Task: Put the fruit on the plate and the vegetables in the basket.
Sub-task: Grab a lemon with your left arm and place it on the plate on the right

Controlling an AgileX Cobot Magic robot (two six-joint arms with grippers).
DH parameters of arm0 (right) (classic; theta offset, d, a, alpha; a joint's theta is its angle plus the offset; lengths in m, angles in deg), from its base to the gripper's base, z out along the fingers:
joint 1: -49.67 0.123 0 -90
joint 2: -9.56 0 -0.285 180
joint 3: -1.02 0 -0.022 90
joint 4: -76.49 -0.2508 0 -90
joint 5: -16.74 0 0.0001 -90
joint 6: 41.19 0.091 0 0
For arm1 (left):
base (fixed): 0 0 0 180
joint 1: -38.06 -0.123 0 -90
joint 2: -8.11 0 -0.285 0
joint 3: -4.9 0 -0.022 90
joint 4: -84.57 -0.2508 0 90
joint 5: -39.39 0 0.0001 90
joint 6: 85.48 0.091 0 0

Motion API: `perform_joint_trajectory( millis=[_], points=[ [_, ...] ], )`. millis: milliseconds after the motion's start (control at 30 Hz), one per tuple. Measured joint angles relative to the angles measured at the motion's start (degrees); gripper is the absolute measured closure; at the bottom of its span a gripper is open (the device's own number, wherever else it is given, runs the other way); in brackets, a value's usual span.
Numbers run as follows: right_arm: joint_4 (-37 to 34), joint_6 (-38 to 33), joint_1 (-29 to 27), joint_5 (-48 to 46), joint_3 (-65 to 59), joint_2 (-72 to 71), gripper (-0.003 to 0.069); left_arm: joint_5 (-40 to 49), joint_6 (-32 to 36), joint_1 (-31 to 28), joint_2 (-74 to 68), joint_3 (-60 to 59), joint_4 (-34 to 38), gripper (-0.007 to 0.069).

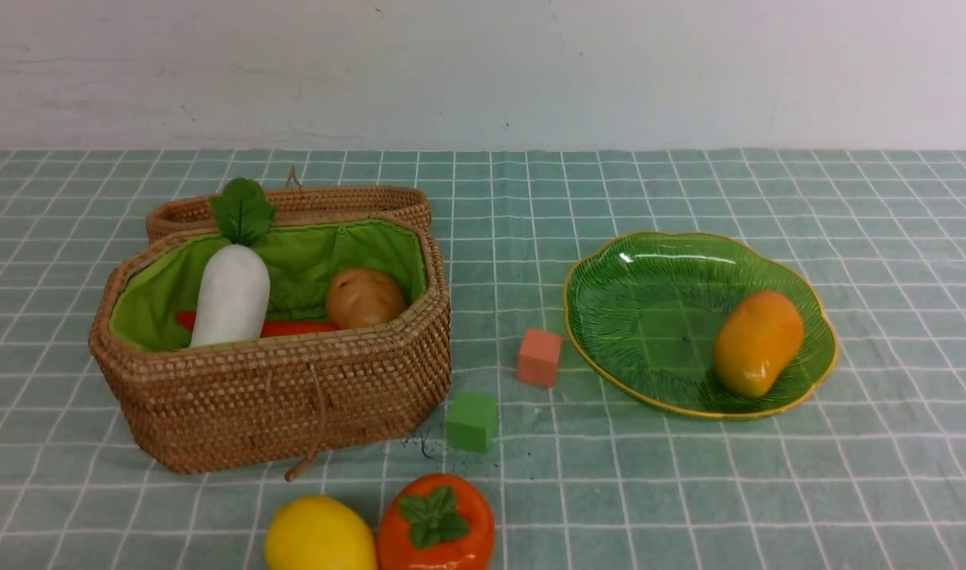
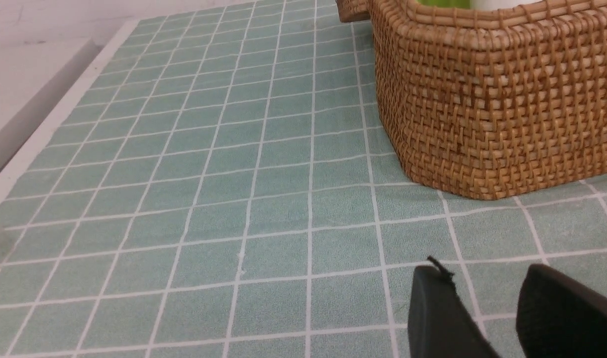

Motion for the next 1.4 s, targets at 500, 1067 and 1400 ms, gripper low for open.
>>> perform_joint_trajectory(
  millis=[500, 1067, 1400],
  points=[
    [0.00, -0.06, 0.00, 0.06, 0.00, 0.00, 0.0538, -22.48, -22.72, 0.00, 0.00, 0.00, 20.81, 0.0386],
    [0.00, -0.06, 0.00, 0.00, 0.00, 0.00, 0.0522, 15.89, -31.13, 0.82, -17.15, 44.17, 11.32, 0.0386],
    [0.00, -0.06, 0.00, 0.05, 0.00, 0.00, 0.0508, 26.28, -31.08, 14.33, -29.00, 49.61, 6.59, 0.0386]
  ],
)
